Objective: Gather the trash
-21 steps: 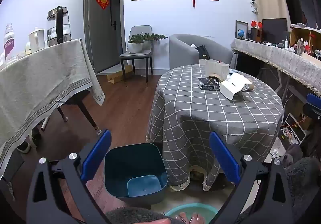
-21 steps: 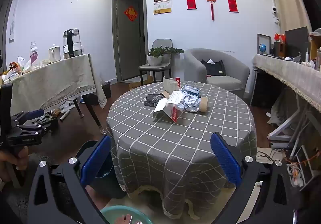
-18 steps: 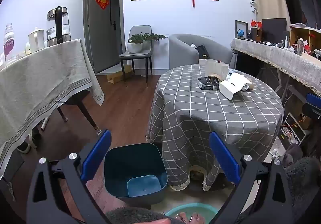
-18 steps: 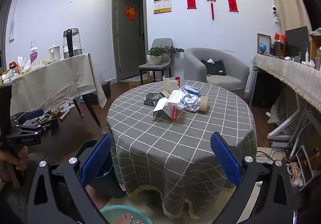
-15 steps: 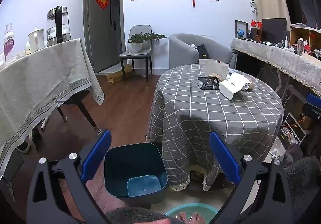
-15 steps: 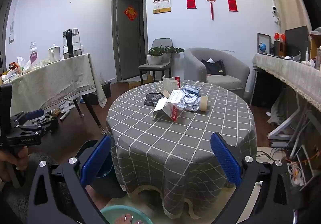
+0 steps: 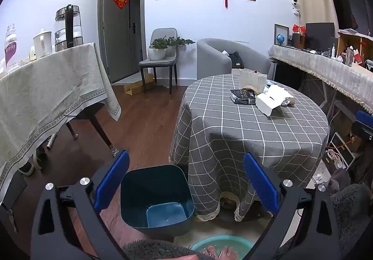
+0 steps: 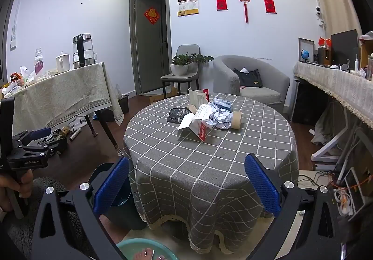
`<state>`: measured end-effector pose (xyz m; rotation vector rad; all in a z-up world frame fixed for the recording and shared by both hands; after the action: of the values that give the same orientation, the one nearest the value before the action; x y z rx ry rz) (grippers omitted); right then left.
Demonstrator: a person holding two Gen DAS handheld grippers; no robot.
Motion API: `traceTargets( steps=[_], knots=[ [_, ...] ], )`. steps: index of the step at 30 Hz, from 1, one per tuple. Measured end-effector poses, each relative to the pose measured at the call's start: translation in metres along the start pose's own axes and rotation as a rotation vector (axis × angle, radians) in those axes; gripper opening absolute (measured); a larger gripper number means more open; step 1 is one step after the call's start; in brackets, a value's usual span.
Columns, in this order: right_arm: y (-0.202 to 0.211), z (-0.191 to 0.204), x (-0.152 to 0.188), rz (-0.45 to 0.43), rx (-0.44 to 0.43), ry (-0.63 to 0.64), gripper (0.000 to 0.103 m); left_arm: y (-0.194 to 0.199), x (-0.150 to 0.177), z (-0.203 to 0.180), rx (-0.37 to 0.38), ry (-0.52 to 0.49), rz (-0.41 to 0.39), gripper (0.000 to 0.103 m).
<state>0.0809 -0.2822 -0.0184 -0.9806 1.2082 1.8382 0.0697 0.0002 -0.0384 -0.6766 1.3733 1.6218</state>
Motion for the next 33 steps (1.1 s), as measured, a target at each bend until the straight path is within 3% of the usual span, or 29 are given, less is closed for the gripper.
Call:
traceTargets(
  steps=[33],
  knots=[
    [-0.0013,-0.0003,0.0002,0.003,0.000,-0.002,0.100,-0.0013,0.0049,-0.0054,0.003,0.001,0.005,0.100]
  ],
)
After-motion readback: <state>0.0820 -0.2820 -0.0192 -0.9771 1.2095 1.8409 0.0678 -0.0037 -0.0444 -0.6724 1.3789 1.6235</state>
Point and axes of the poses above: each gripper's, at about its wrist camera, not at the fingertips, and y roughly against the way its jaws point, z to its left, x to its underside, the point moved 8 cm from there along -y, roughly the way its jaws point, and after that the axes turned 14 degrees about -y, right-handed, at the moved point
